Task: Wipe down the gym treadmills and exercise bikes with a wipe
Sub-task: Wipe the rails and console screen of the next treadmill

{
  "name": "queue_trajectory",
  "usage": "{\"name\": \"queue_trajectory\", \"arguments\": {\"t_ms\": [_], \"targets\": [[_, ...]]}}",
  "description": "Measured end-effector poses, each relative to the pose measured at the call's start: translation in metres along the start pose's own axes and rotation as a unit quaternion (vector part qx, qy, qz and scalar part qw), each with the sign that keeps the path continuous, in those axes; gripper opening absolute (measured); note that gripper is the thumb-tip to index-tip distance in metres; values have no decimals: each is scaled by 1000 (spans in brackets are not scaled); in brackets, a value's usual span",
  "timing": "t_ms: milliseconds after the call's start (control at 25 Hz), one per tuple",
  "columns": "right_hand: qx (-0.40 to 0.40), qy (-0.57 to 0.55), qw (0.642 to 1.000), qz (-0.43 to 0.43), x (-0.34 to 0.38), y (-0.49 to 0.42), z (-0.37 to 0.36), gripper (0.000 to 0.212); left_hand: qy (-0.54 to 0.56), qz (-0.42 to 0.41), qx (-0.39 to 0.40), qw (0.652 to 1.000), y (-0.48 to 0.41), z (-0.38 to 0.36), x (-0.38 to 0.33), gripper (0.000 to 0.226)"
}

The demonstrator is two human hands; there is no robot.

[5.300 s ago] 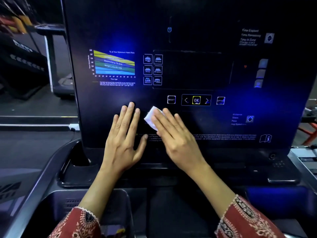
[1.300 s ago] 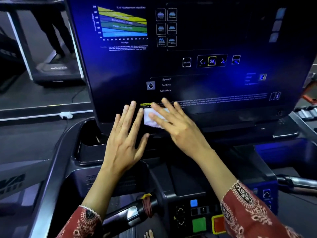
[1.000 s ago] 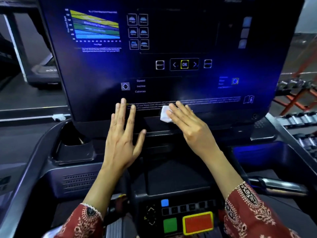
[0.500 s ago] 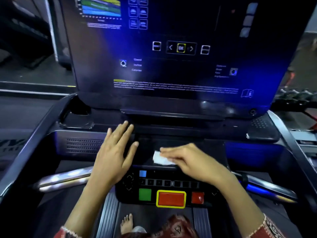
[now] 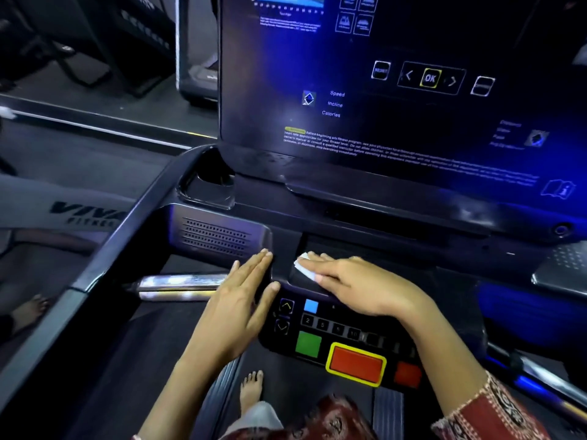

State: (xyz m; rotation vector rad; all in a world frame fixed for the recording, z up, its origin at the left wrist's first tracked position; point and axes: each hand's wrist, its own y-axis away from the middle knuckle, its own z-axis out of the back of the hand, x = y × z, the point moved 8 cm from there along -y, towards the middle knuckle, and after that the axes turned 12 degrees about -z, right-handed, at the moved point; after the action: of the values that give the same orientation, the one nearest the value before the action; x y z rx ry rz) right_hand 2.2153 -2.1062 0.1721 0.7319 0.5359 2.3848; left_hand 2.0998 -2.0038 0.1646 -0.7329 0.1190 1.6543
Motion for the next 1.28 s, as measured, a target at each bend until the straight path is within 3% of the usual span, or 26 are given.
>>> {"name": "queue_trajectory", "arguments": {"t_ms": [200,400,640,800,920,1160,1280], "targets": [[-34,-41,998,-40,-10,-21,5,48,6,-40,31,999,-20,-4,-6,77],[-77,-13,977,-201,-63,11,9,52,-49,-75,117,989,-42,-20,-19,92],[-72,-103,988,-94,-44,-1,6,48,-130,-102,192,967,-62,-38,-38,114],[-124,-129,963,-202,-105,36,7,48,-139,-125,231,955,-74,-55,-60,130],[-145,-63,948,-275,-115,55,9,50,-124,-147,253,948,-79,-73,-83,132],[-133,-76,971,-181,-92,100,7,48,-104,-148,267,947,-78,-87,-96,126],[-147,-76,970,-180,-96,100,4,48,-100,-136,274,947,-77,-88,-95,126]]}}
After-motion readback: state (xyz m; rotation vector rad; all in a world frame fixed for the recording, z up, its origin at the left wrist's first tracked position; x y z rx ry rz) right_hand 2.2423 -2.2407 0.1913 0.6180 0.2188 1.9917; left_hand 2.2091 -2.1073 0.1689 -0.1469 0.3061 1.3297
